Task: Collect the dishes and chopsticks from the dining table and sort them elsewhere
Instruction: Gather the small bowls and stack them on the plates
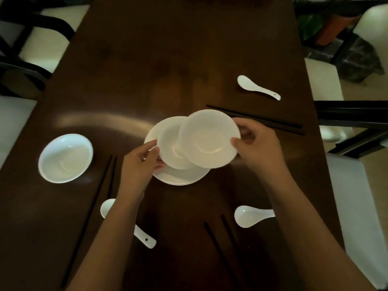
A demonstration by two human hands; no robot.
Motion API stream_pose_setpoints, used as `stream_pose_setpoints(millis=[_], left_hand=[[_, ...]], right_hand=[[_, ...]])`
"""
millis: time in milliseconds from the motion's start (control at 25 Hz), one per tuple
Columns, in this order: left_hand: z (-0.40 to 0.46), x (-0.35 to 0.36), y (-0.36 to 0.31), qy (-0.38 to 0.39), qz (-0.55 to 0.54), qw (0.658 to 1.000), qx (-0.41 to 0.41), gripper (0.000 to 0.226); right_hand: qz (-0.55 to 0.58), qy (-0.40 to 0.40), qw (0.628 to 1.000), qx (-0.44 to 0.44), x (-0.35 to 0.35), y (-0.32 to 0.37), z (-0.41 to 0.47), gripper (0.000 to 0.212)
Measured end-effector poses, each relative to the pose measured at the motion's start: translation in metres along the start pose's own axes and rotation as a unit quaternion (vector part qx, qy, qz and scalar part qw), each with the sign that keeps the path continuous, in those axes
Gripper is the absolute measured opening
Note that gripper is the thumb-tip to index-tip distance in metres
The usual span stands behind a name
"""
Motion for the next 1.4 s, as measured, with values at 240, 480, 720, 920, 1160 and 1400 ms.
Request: stream_pose_setpoints(millis=[240, 480, 720, 920, 1160, 1400], left_hand=[[0.000, -0.003, 0.003, -0.019, -0.040, 0.998, -0.046, 0.007], [-0.002, 0.000, -0.002, -0.031, 0.032, 0.999, 0.000, 0.032], [-0.001, 0.000, -0.001, -0.028, 0.046, 0.998, 0.024, 0.026], [-0.003, -0.067, -0.012, -0.103, -0.014, 0.993, 0.059, 0.018], [0.016, -0.243, 0.031, -0.281, 0.055, 0.955, -0.069, 0.034], [0.054, -0.224, 0.047, -0.193, 0.085, 0.969, -0.129, 0.035]], right_hand=[[0.021, 0.023, 0.999, 0.024, 0.058, -0.007, 0.018, 0.038], [-0.055, 0.014, 0.998, 0.028, 0.063, -0.021, 0.014, 0.039], [0.002, 0.025, 0.999, 0.041, 0.069, -0.027, 0.011, 0.038], [0.052, 0.014, 0.996, 0.074, 0.074, -0.036, 0.007, 0.033], [0.050, 0.003, 0.996, 0.077, 0.072, -0.039, 0.011, 0.031], [0.059, -0.017, 0.994, 0.087, 0.075, -0.042, 0.010, 0.033]])
Point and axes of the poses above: each hand's wrist, its own z-axis towards the middle knuckle, its own x-axis out of the palm, y = z × x, the point moved 10 cm from there along z, towards the middle knuckle, and after that the axes turned 14 degrees about -x, right-handed, at the moved point
